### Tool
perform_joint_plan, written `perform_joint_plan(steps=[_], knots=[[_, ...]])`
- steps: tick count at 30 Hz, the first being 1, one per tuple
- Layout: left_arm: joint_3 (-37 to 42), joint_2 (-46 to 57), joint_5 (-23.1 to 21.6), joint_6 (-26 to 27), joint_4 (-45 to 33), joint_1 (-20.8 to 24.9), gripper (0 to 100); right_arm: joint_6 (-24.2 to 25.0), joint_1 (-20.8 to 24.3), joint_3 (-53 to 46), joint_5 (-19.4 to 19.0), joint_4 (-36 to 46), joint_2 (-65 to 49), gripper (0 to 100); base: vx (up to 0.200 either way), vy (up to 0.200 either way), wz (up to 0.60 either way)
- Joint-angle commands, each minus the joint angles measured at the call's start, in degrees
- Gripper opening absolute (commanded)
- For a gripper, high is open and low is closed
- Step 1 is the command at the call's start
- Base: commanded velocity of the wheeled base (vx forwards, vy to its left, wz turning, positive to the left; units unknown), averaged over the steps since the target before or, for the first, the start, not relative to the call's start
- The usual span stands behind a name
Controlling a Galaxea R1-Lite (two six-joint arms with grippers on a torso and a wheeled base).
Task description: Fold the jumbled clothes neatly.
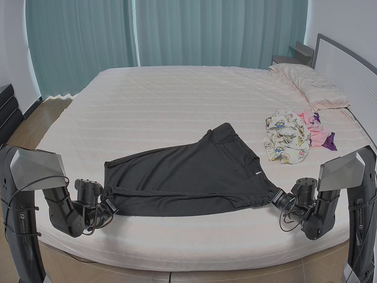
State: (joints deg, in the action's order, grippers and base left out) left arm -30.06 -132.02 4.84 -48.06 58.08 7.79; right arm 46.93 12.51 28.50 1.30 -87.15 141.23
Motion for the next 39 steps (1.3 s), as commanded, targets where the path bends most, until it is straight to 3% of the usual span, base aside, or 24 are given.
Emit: perform_joint_plan(steps=[1,15,21,27,35,36,38,39], knots=[[0.53,-0.6,0.35,0.95,-0.07,-0.23,0,-0.09,0.15,-1.61,-0.25,-0.12,-1.22,0,0.0,0.0,0.0],[4.05,3.35,0.43,4.29,-0.42,-2.16,0,-2.9,2.26,-11.36,-3.77,0.05,-8.25,0,0.0,0.0,0.0],[7.74,5.02,0.43,9.3,-0.6,-2.87,0,-5.54,4.63,-14.61,-3.77,0.67,-9.3,0,0.0,0.0,0.0],[8.27,8.36,0.43,12.46,-9.38,-2.87,0,-11.16,5.25,-18.66,-3.77,0.67,-9.13,0,0.0,0.0,0.0],[7.65,10.91,0.26,12.64,-15.54,-2.78,0,-12.04,7.18,-19.89,-3.77,1.19,-8.86,0,0.0,0.0,0.0],[7.83,10.74,-0.01,12.9,-15.62,-2.78,100,-12.04,7.53,-20.24,-3.77,1.28,-8.6,0,0.0,0.0,0.0],[8.0,10.47,-0.27,13.78,-15.62,-2.78,100,-12.04,7.88,-20.42,-3.77,1.28,-7.81,0,0.0,0.0,0.0],[8.09,10.3,-0.27,13.87,-15.62,-2.78,100,-12.04,7.88,-20.42,-3.77,1.28,-7.37,100,0.0,0.0,0.0]])
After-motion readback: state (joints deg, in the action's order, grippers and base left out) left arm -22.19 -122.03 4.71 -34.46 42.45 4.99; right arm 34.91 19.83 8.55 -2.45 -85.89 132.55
